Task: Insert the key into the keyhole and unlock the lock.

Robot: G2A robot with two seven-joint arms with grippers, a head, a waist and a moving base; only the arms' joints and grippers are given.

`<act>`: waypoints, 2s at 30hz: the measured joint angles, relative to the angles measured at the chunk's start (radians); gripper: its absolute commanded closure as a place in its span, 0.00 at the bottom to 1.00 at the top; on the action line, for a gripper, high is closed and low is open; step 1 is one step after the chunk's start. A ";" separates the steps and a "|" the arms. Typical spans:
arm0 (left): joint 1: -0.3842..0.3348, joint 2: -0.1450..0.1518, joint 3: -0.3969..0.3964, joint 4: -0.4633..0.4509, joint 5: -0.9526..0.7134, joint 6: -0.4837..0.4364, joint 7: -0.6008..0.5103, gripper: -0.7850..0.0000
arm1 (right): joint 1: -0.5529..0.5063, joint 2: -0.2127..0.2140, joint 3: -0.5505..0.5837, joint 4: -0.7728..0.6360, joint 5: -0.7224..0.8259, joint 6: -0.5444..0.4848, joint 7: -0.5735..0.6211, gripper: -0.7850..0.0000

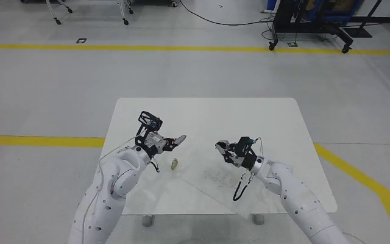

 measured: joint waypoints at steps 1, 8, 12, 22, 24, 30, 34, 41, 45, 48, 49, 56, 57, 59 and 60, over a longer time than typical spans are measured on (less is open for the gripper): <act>-0.001 0.000 0.002 0.000 0.002 0.013 0.000 0.00 | 0.000 0.000 0.000 0.000 0.000 0.000 0.000 1.00; 0.021 -0.007 0.001 0.030 -0.106 0.017 0.082 0.00 | -0.012 -0.006 0.003 -0.013 0.079 0.001 -0.006 1.00; 0.010 -0.022 0.006 0.107 -0.421 -0.035 0.124 0.00 | -0.017 -0.012 0.017 -0.015 0.272 -0.056 0.012 1.00; -0.084 -0.049 0.051 0.378 -1.351 -0.236 -0.171 0.00 | -0.008 -0.038 -0.020 0.033 0.855 -0.167 0.103 1.00; -0.109 -0.050 0.054 0.425 -1.436 -0.264 -0.220 0.00 | -0.008 -0.038 -0.019 0.033 0.931 -0.163 0.103 1.00; -0.135 -0.048 0.059 0.472 -1.448 -0.334 -0.292 0.00 | -0.008 -0.038 -0.019 0.032 0.836 -0.165 0.103 1.00; -0.144 -0.046 0.068 0.473 -1.417 -0.380 -0.330 0.00 | -0.010 -0.038 -0.020 0.030 0.842 -0.161 0.104 1.00; -0.146 -0.043 0.093 0.458 -1.278 -0.438 -0.321 0.00 | 0.003 -0.064 -0.112 0.026 1.050 -0.191 0.225 1.00; -0.146 -0.043 0.107 0.452 -1.257 -0.433 -0.319 0.12 | 0.023 -0.077 -0.144 0.041 1.115 -0.186 0.266 1.00; -0.149 -0.042 0.119 0.448 -1.236 -0.431 -0.319 0.18 | 0.031 -0.085 -0.162 0.047 1.127 -0.180 0.279 1.00; -0.149 -0.042 0.122 0.447 -1.229 -0.431 -0.317 0.21 | 0.033 -0.087 -0.165 0.048 1.131 -0.180 0.282 1.00; -0.152 -0.041 0.140 0.445 -1.193 -0.425 -0.299 0.56 | 0.042 -0.098 -0.175 0.061 1.176 -0.196 0.321 1.00; -0.152 -0.041 0.143 0.444 -1.191 -0.425 -0.298 0.58 | 0.042 -0.099 -0.175 0.062 1.180 -0.198 0.325 1.00; -0.153 -0.040 0.147 0.443 -1.181 -0.423 -0.299 0.57 | 0.041 -0.101 -0.176 0.062 1.186 -0.198 0.336 1.00; -0.153 -0.039 0.148 0.442 -1.174 -0.423 -0.298 0.57 | 0.041 -0.102 -0.177 0.063 1.189 -0.198 0.340 1.00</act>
